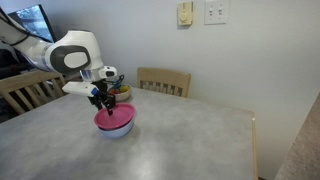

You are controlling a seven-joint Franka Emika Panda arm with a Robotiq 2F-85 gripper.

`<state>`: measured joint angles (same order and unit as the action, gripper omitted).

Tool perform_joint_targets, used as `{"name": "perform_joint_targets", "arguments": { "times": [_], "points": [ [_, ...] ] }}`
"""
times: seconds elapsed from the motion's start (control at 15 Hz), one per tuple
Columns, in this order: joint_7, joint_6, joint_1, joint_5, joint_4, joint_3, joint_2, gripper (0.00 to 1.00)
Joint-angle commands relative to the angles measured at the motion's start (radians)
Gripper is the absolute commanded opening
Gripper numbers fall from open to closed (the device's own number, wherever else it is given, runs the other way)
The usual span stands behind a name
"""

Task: Remove the pink plate from the top of the blue bowl

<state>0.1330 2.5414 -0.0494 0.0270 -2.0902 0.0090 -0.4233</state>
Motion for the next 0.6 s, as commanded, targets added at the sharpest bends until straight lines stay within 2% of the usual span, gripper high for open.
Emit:
{"name": "perform_joint_targets", "arguments": {
  "times": [0.0, 0.13, 0.27, 0.53],
  "points": [
    [-0.015, -0.030, 0.013, -0.024, 0.028, 0.006, -0.013, 0.27],
    [-0.014, -0.030, 0.014, -0.023, 0.033, 0.007, -0.013, 0.10],
    [-0.011, -0.031, 0.015, -0.021, 0.035, 0.008, -0.013, 0.01],
    [-0.008, -0.031, 0.020, -0.015, 0.036, 0.010, -0.012, 0.03]
  ]
}}
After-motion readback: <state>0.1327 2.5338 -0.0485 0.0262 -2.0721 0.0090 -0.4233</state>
